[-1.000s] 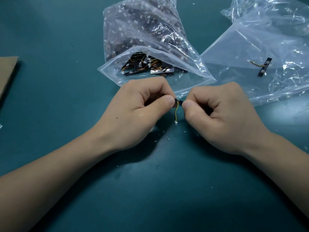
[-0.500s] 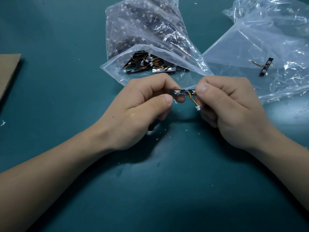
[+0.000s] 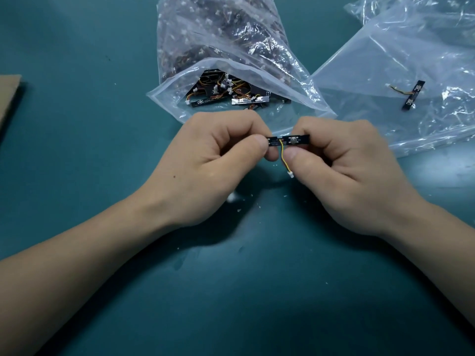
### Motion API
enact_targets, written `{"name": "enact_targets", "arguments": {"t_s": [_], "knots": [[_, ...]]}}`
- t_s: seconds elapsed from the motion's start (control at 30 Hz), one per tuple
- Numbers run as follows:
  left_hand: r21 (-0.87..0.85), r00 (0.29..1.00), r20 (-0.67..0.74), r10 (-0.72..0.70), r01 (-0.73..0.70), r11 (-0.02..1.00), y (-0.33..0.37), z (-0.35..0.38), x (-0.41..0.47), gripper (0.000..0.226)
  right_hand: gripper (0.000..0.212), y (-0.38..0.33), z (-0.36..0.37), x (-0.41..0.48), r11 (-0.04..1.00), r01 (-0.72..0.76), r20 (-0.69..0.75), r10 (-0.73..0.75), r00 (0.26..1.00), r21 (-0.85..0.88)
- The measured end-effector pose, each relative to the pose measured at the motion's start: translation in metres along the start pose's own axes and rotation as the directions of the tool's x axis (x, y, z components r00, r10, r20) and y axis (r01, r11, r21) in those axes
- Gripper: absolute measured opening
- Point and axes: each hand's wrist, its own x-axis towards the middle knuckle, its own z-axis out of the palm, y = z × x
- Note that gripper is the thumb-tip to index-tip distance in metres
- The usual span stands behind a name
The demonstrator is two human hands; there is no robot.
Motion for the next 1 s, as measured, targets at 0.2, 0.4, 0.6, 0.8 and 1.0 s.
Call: {"name": "enact_targets", "arguments": {"t_s": [0.2,0.4,0.6,0.8,1.0], "knots": [[0.093,0.999,-0.023,0.03,-0.028,0.995,0.0014,0.0014,-0.0007,0.022,0.026,-0.0038,-0.0027,-0.0017,0.999,0.04,0.075,-0.038,0.996,-0.028],[0.035,1.0,0.002,0.029,-0.029,0.999,0.0023,0.0007,-0.0023,0.02,0.027,-0.0037,-0.0006,-0.0011,0.998,0.035,0.019,-0.036,0.999,0.055],[0.099,0.999,0.006,0.053,-0.053,0.994,0.0038,0.0012,-0.0018,0.018,0.032,-0.002,-0.0004,-0.0006,0.999,-0.017,-0.009,0.017,1.0,0.041],[0.148,0.999,-0.017,0.038,-0.035,0.988,0.0024,0.002,-0.0004,0.016,0.03,-0.0053,-0.0001,-0.0025,1.0,0.022,0.024,-0.022,0.999,0.0],[0.194,1.0,0.015,0.026,-0.028,0.981,0.0023,0.0032,-0.0029,0.017,0.038,-0.0026,-0.0009,-0.0025,0.998,0.006,-0.001,-0.006,1.0,-0.069]]}}
